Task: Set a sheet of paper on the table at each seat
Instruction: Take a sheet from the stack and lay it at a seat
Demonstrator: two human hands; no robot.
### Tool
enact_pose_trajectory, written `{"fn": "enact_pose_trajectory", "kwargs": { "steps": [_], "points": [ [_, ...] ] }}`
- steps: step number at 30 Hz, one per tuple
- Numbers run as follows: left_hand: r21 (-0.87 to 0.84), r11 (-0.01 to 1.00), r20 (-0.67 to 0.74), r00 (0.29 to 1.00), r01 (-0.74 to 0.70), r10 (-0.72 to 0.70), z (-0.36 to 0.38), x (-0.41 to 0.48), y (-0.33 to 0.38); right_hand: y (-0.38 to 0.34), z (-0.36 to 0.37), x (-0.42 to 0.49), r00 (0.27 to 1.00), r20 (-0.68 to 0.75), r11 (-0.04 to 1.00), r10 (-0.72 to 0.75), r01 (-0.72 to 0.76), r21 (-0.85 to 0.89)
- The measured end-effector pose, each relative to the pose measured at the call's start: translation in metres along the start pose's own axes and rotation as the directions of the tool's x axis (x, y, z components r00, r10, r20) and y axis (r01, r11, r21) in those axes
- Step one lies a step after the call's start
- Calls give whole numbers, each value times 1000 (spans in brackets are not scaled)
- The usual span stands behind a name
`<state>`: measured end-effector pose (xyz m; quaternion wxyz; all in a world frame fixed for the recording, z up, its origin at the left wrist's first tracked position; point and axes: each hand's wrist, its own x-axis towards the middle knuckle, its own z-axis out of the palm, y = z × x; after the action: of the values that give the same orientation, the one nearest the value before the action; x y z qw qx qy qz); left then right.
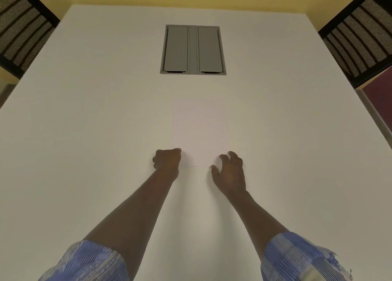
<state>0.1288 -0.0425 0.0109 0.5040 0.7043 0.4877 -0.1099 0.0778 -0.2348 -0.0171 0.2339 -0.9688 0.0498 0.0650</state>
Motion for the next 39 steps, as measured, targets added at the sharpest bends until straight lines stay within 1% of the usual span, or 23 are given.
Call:
{"fn": "enact_pose_trajectory", "kwargs": {
  "steps": [2, 4, 6, 8, 11, 15, 21, 27, 32, 35, 39],
  "points": [
    [-41, 999, 32, 999, 14, -12, -4, -1, 3, -1, -1, 1, 1000, 0, 1000, 4, -4, 8],
    [-48, 999, 108, 994, 11, -6, -7, 1, 4, 0, -1, 1, 1000, 1, 1000, 6, -6, 10],
    [-104, 994, 189, 982, 12, 8, -10, 2, 5, 0, -1, 2, 1000, 2, 1000, 10, -10, 17],
    [-89, 996, 161, 987, -11, 26, -12, 4, 7, 1, -1, 2, 1000, 3, 1000, 12, -12, 24],
    [37, 996, 61, 995, -82, 80, -14, 4, 11, 1, -1, 3, 1000, 3, 999, 16, -16, 30],
    [145, 980, 24, 991, -132, 130, -15, 1, 15, 1, 0, 2, 1000, -4, 999, 12, -12, 30],
    [226, 943, -7, 968, -243, 251, -19, -12, 18, 2, 0, 3, 1000, -13, 1000, 0, 1, 24],
    [272, 914, -16, 948, -302, 318, -16, -17, 15, 3, 0, 2, 1000, -18, 1000, -17, 17, 12],
    [232, 932, -15, 957, -279, 291, -15, -18, 15, 3, 0, 1, 1000, -19, 1000, -17, 17, 10],
    [248, 926, -6, 955, -284, 295, -16, -17, 13, 3, 0, 2, 1000, -12, 1000, -16, 17, 11],
    [161, 950, 35, 963, -268, 266, -18, -14, 10, 3, 1, 1, 999, -24, 1000, -21, 21, 3]
  ]
}}
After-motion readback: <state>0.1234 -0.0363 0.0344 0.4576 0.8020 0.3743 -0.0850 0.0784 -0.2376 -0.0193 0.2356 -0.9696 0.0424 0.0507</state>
